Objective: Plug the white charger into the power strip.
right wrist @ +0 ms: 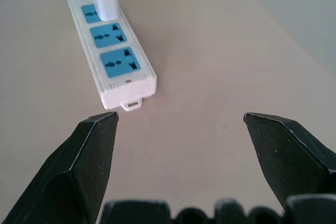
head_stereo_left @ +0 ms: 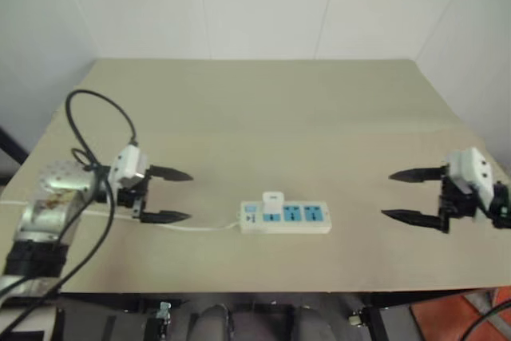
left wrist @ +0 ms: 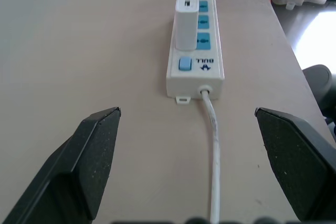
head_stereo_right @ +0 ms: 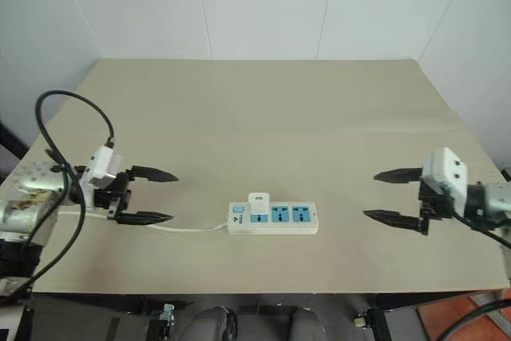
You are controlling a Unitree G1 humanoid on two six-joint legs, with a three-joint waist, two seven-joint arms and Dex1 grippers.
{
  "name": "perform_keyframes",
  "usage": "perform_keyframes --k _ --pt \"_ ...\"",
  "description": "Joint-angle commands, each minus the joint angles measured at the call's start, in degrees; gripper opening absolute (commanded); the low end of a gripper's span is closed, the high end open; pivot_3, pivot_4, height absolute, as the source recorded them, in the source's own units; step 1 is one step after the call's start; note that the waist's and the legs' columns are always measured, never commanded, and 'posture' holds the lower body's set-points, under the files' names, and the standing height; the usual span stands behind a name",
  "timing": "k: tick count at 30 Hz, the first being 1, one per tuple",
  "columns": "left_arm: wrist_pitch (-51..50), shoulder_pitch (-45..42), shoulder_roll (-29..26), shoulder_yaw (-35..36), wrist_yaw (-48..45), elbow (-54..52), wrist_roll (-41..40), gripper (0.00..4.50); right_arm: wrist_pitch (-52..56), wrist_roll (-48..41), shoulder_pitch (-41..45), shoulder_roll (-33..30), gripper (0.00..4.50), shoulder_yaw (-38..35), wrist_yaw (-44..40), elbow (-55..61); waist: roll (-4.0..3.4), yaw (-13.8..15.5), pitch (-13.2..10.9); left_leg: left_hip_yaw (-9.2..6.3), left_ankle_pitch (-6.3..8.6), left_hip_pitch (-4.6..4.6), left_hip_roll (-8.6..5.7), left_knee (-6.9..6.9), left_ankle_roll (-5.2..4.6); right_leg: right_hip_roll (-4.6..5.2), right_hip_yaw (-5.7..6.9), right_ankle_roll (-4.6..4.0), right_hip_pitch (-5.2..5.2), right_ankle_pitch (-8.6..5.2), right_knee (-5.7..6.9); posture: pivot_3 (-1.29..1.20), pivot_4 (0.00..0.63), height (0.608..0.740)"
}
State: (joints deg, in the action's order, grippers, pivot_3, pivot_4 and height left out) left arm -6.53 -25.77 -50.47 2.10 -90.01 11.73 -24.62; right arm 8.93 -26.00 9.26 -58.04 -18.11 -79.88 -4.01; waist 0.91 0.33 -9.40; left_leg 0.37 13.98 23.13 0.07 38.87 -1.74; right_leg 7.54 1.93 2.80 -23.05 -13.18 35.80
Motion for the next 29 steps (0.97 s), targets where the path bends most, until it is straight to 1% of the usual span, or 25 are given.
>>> perform_keyframes --k 1,5,13,23,29 --pt "-0.16 -2.0 -1.76 1.65 -1.19 1.44 -0.38 4.48 0.27 -2.04 -1.62 -1.03 4.5 -4.21 0.15 1.86 0.01 -0.02 0.0 0.01 0.0 0.0 0.0 0.01 0.0 0.0 0.0 0.0 0.0 0.0 0.01 0.0 0.15 0.74" --pt "-0.48 -2.08 -1.31 1.36 -0.01 0.2 -0.53 4.48 0.7 -2.32 -2.27 -0.54 4.5 -4.92 1.14 2.79 0.0 -0.02 -0.02 0.0 0.0 0.0 0.01 0.01 0.0 0.0 -0.03 0.0 -0.01 0.0 0.02 0.0 0.15 0.74" --pt "-2.28 -0.95 -1.08 1.61 1.7 -2.55 -1.02 4.48 -0.45 -1.17 -1.6 0.0 4.5 -3.53 1.81 2.2 0.05 0.05 -0.05 0.01 0.0 0.03 0.01 0.01 0.0 0.0 -0.02 0.01 -0.02 0.0 0.01 0.0 0.15 0.74" --pt "-2.21 -1.53 0.25 1.54 3.65 -2.67 -0.82 4.48 -0.93 -0.48 0.1 0.38 4.5 -1.63 2.34 1.62 0.07 0.03 -0.06 0.01 0.0 0.03 0.01 0.02 0.0 0.0 -0.02 0.0 -0.02 0.0 0.01 0.0 0.15 0.74" --pt "-2.23 -1.31 0.97 0.92 4.07 -3.02 -0.69 4.48 -0.96 -0.59 -1.41 0.48 4.5 -1.45 2.53 2.98 0.07 0.07 -0.06 0.01 0.0 0.03 0.01 0.03 0.0 0.0 -0.03 0.0 -0.01 0.0 0.02 0.0 0.15 0.74"
